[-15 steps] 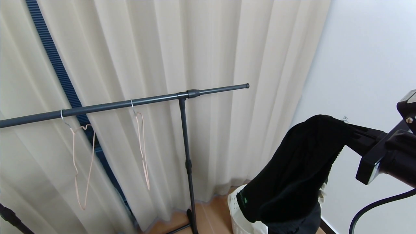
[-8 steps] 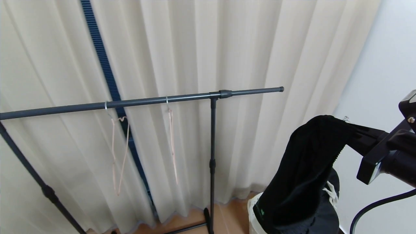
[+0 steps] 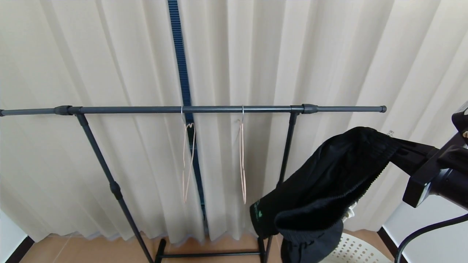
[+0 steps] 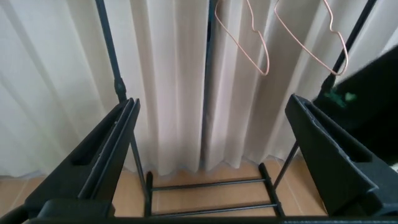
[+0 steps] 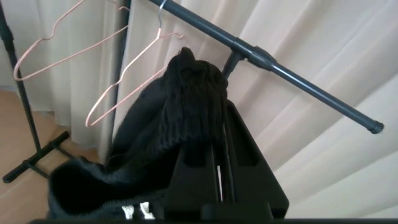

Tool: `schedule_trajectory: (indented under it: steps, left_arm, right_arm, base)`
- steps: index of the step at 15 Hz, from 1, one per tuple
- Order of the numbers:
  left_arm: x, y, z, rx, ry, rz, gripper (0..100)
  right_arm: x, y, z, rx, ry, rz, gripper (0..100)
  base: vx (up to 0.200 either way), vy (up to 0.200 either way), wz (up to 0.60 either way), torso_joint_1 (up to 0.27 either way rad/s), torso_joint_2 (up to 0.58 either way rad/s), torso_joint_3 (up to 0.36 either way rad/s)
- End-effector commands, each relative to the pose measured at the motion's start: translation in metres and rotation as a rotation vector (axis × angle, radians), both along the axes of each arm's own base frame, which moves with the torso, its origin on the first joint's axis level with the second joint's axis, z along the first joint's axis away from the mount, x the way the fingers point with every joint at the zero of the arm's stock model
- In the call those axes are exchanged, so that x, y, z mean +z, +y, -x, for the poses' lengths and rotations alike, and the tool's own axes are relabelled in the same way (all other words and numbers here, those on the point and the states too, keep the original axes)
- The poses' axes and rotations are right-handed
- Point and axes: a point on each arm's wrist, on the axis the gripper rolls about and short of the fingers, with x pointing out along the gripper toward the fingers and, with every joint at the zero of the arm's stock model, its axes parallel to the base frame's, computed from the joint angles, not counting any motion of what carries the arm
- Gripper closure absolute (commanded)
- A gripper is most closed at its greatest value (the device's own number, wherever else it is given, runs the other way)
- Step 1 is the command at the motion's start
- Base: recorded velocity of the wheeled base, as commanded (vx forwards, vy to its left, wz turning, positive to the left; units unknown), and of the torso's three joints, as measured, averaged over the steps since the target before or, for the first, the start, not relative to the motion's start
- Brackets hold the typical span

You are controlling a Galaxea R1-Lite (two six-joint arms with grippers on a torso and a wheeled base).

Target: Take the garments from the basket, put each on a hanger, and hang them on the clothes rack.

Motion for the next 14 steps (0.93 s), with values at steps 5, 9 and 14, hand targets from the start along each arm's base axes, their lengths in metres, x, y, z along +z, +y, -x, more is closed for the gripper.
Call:
schedule_trajectory:
  steps: [5,9,14]
  left_arm:
    - [0.0003,0.0,0.0,0.001,0.001,0.002,0]
    - [0.0003,0.0,0.0,0.001,0.001,0.002,0]
    - [-0.0001,0.0,-0.0001,0.001,0.002,0.0,0]
  right_arm:
    - [-0.0007,0.0001,0.0002,0.001,0.002,0.003,100]
    - [-0.0012,0.0,0.0003,0.001,0.003,0.003,100]
    - [-0.0023,0.0001,0.0001,-0.001,0.007,0.006,100]
  base:
    - [-0.16,0.12,0.0,0.002,0.01,0.0]
    - [0.0,0.2,0.0,-0.004,0.0,0.004]
    - [0.0,0.08,0.0,0.007,0.0,0.003]
